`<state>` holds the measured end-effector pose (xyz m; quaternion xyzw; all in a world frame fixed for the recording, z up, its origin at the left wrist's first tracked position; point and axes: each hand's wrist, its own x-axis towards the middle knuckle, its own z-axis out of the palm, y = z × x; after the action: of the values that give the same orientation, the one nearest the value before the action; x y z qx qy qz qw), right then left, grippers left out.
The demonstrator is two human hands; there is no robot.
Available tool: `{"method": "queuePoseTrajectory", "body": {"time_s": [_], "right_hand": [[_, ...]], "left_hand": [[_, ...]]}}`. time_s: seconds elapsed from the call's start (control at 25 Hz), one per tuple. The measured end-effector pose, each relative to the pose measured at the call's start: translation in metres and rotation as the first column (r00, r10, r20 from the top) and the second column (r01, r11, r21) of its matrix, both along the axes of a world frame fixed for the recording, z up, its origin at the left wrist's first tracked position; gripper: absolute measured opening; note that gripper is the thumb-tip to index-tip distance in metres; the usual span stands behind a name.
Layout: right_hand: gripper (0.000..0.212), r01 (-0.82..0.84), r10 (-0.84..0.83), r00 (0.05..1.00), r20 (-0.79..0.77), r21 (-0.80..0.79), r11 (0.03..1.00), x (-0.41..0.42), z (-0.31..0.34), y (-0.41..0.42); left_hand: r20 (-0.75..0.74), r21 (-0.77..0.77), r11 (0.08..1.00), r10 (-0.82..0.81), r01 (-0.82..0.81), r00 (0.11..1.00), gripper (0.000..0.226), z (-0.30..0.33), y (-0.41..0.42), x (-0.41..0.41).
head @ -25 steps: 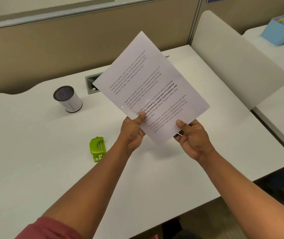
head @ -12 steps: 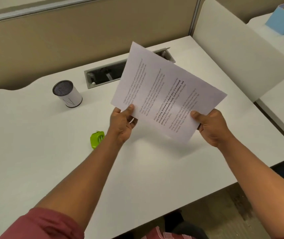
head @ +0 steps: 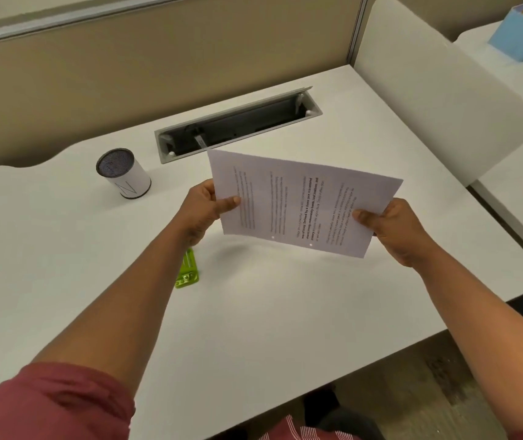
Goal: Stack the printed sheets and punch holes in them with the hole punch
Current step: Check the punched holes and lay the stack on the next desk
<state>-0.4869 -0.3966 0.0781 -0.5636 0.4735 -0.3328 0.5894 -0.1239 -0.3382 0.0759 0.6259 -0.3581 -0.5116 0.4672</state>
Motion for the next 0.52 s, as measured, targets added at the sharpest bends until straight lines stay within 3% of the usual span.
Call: {"method": "queuePoseTrajectory", "body": {"time_s": [0.16, 0.32, 0.52], "right_hand": [[0.024, 0.08, -0.08, 0.997, 0.006, -0.05, 0.996, 0.006, 0.002, 0.004], [0.02, 0.179, -0.176, 0.984, 0.036, -0.105, 0.978, 0.014, -0.003, 0.008], [0.023, 0.233, -0.236, 0.971, -0.033, -0.069, 0.97, 0.03, -0.032, 0.028]], "left_hand": [[0.031, -0.106, 0.99, 0.094, -0.09, 0.995, 0.023, -0.003, 0.003, -0.016], [0.158, -0.218, 0.956, 0.231, -0.194, 0.96, 0.029, -0.002, 0.006, -0.037], [0.087, -0.2, 0.935, 0.316, -0.294, 0.945, 0.027, -0.037, 0.017, -0.063]]}}
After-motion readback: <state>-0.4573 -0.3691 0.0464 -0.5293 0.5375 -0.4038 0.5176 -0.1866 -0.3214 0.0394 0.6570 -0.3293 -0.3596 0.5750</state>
